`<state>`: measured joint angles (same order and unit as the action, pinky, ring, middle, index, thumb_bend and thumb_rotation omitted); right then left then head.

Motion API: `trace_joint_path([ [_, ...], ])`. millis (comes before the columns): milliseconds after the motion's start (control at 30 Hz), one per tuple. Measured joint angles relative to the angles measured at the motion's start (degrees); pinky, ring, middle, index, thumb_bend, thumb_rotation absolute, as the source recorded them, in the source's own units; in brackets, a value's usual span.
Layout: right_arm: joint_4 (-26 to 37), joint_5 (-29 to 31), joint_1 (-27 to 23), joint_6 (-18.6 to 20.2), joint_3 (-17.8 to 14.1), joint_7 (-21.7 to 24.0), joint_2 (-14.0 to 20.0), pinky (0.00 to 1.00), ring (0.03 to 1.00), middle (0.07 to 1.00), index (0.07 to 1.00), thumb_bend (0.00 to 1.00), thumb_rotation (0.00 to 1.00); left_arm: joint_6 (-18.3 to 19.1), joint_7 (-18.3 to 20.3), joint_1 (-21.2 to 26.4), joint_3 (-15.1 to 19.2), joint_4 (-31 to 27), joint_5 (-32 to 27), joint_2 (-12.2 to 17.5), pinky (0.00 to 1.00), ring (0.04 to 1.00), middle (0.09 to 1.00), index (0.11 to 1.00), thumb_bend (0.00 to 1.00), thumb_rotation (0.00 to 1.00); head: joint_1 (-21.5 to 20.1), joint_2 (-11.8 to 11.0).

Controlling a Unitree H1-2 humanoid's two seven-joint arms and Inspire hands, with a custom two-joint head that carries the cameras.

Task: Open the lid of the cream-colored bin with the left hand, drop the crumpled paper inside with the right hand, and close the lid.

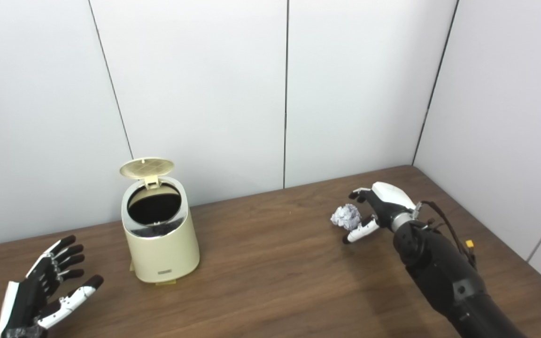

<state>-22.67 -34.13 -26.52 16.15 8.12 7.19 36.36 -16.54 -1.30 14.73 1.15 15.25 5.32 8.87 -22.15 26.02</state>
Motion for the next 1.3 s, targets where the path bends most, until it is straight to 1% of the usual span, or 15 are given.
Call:
trace_joint_path([
  [300, -1.4, 0.1, -0.2, -2.0, 0.0, -1.8, -0.1, 0.77, 0.858, 0.809, 0.804, 0.83, 0.23, 1.3, 0.4, -0.6, -0.6, -0.9, 0.2, 0.0, 0.71, 0.784, 0.808, 0.878, 0.77, 0.22, 0.3, 0.4],
  [367, -1.6, 0.4, -0.2, -2.2, -0.1, -2.3, -0.2, 0.75, 0.811, 0.779, 0.771, 0.83, 0.19, 1.3, 0.8, -0.6, -0.6, -0.9, 0.2, 0.0, 0.72, 0.784, 0.809, 0.876, 0.77, 0.22, 0.3, 0.6],
  [400, -1.9, 0.8, -0.2, -2.8, -0.2, -2.6, -0.2, 0.71, 0.771, 0.757, 0.752, 0.81, 0.17, 1.3, 0.9, -0.6, -0.6, -0.9, 0.3, 0.0, 0.71, 0.779, 0.808, 0.875, 0.77, 0.23, 0.3, 0.6],
  [467, -2.1, 1.5, -0.2, -4.4, -0.5, -3.8, -0.4, 0.57, 0.653, 0.678, 0.698, 0.76, 0.12, 1.3, 0.8, -0.6, -0.6, -0.9, 0.6, 0.0, 0.7, 0.776, 0.807, 0.876, 0.77, 0.24, 0.4, 0.8],
  [500, -2.6, 1.6, -0.2, -5.7, -0.6, -4.9, -0.5, 0.56, 0.632, 0.656, 0.676, 0.74, 0.11, 1.3, 0.9, -0.6, -0.6, -0.9, 0.8, 0.0, 0.7, 0.776, 0.807, 0.876, 0.78, 0.24, 0.5, 1.0],
  [567, -4.3, 1.5, -0.2, -8.9, -0.6, -7.7, -0.5, 0.64, 0.635, 0.626, 0.635, 0.72, 0.07, 1.3, 0.9, -0.6, -0.6, -0.9, 1.0, -0.1, 0.69, 0.774, 0.804, 0.876, 0.78, 0.24, 0.5, 1.0],
  [600, -4.9, 1.1, -0.2, -10.0, -0.3, -9.3, -0.5, 0.67, 0.646, 0.616, 0.566, 0.62, 0.1, 1.3, 1.0, -0.6, -0.7, -0.9, 1.1, -0.1, 0.68, 0.773, 0.804, 0.877, 0.78, 0.25, 0.6, 1.1],
  [633, -5.2, 0.7, -0.2, -10.2, -0.1, -10.3, -0.5, 0.72, 0.67, 0.608, 0.522, 0.56, 0.12, 1.3, 1.0, -0.6, -0.7, -0.9, 1.3, -0.1, 0.68, 0.774, 0.805, 0.878, 0.77, 0.25, 0.6, 1.1],
  [700, -5.2, -0.7, -0.2, -10.0, 0.4, -11.3, -0.5, 0.75, 0.673, 0.588, 0.498, 0.53, 0.13, 1.3, 1.3, -0.6, -0.7, -0.9, 1.3, 0.0, 0.68, 0.778, 0.808, 0.881, 0.77, 0.24, 0.6, 1.2],
  [733, -5.3, -1.4, -0.2, -9.6, 0.6, -11.4, -0.5, 0.72, 0.647, 0.541, 0.484, 0.53, 0.05, 1.3, 1.5, -0.6, -0.7, -0.9, 1.2, 0.0, 0.69, 0.778, 0.807, 0.881, 0.77, 0.24, 0.6, 1.2],
  [833, -5.3, -2.4, -0.3, -8.9, 0.8, -11.5, -0.5, 0.71, 0.63, 0.514, 0.474, 0.53, 0.0, 1.3, 1.7, -0.6, -0.7, -0.9, 1.1, 0.0, 0.69, 0.778, 0.809, 0.88, 0.77, 0.24, 0.5, 1.3],
  [900, -5.3, -3.0, -0.4, -8.7, 1.0, -11.5, -0.5, 0.7, 0.636, 0.516, 0.47, 0.53, 0.0, 1.3, 1.7, -0.6, -0.7, -0.9, 1.1, 0.0, 0.69, 0.773, 0.806, 0.877, 0.77, 0.25, 0.6, 1.6],
  [1100, -5.3, -3.8, -0.5, -9.6, 1.5, -11.7, -0.3, 0.8, 0.68, 0.512, 0.47, 0.53, 0.0, 1.3, 1.7, -0.6, -0.6, -0.9, 1.5, -0.1, 0.68, 0.773, 0.808, 0.876, 0.76, 0.24, 0.9, 1.6],
  [1200, -5.1, -4.3, -0.5, -9.9, 1.7, -11.7, -0.3, 0.82, 0.675, 0.505, 0.474, 0.53, 0.0, 1.3, 1.7, -0.6, -0.6, -0.9, 1.5, -0.1, 0.68, 0.772, 0.808, 0.876, 0.76, 0.25, 0.9, 1.6],
  [1300, -4.2, -4.7, -0.3, -9.9, 1.8, -11.6, -0.3, 0.88, 0.711, 0.512, 0.47, 0.53, 0.0, 1.3, 1.7, -0.6, -0.6, -0.9, 1.7, -0.1, 0.68, 0.776, 0.807, 0.878, 0.75, 0.24, 1.2, 1.5],
])
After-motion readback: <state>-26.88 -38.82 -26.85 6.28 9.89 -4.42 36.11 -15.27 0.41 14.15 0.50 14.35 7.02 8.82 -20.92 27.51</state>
